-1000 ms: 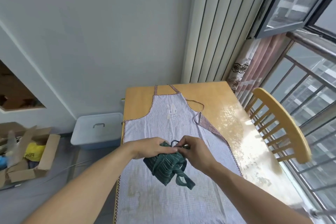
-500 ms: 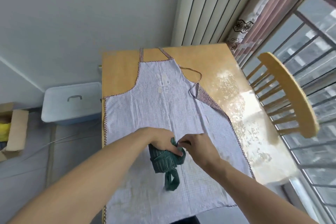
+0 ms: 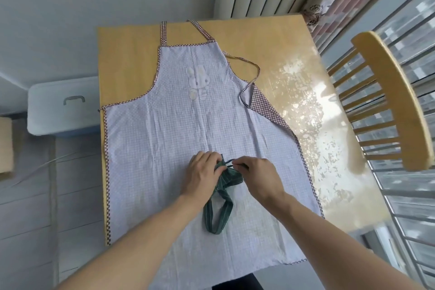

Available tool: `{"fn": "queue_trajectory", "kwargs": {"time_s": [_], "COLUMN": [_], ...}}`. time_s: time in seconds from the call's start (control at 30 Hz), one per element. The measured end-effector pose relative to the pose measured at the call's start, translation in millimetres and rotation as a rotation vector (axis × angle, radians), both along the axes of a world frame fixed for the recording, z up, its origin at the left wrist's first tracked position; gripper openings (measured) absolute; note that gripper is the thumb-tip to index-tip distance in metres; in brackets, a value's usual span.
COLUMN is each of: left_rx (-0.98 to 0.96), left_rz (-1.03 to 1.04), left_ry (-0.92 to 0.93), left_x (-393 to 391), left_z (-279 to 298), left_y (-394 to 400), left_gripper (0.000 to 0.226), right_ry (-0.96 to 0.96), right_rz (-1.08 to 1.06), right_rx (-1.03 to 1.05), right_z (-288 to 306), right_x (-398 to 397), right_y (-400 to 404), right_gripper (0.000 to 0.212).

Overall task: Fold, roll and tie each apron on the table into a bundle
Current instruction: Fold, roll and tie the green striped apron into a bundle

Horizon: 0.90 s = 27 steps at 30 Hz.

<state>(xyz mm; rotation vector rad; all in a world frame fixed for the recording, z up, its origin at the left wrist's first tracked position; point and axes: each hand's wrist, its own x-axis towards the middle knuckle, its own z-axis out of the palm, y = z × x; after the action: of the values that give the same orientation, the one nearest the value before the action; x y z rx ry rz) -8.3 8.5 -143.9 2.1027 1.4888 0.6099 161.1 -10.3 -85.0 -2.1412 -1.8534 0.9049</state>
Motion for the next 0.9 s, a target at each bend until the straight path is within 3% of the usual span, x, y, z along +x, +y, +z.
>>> {"fn": "queue_trajectory", "kwargs": {"time_s": [0.1, 0.2, 0.33, 0.4, 0.53, 0.63, 0.83, 0.9], "left_rx": [-0.177, -0.225, -0.171, -0.078, 0.008, 0.012, -0.072, -0.104], "left_rz": [0.061, 0.084, 0.102, 0.083, 0.048, -0.003, 0.014, 0.047], "left_ry": [-0.091, -0.135, -0.162, -0.19, -0.26, -0.193, -0.173, -0.209], "left_x": [6, 4, 8, 12, 9, 6, 6, 8], "left_z": [9, 7, -8, -16, -25, -24, -16, -15], "left_y": [-4, -13, -13, -14, -15, -13, -12, -10], "left_gripper": [0.03, 0.04, 0.032, 0.024, 0.041, 0.031, 0.041, 0.043], "right_ry": [0.001, 0.095, 0.197, 0.164, 0.057, -0.017, -0.002, 0.101], "right_rz": [0.0, -0.021, 0.042, 0.134, 0.289, 0.398, 0.483, 0.375], "right_rx": [0.035, 0.049, 0.013, 0.061, 0.262, 0.363, 0.191, 0.063], "right_z": [-1, -2, -2, -3, 0, 5, 12, 17], "right_x": [1, 3, 3, 4, 9, 11, 5, 0], "right_y": [3, 4, 8, 8, 18, 28, 38, 45], "right_gripper": [0.021, 0.016, 0.005, 0.004, 0.005, 0.006, 0.014, 0.016]}}
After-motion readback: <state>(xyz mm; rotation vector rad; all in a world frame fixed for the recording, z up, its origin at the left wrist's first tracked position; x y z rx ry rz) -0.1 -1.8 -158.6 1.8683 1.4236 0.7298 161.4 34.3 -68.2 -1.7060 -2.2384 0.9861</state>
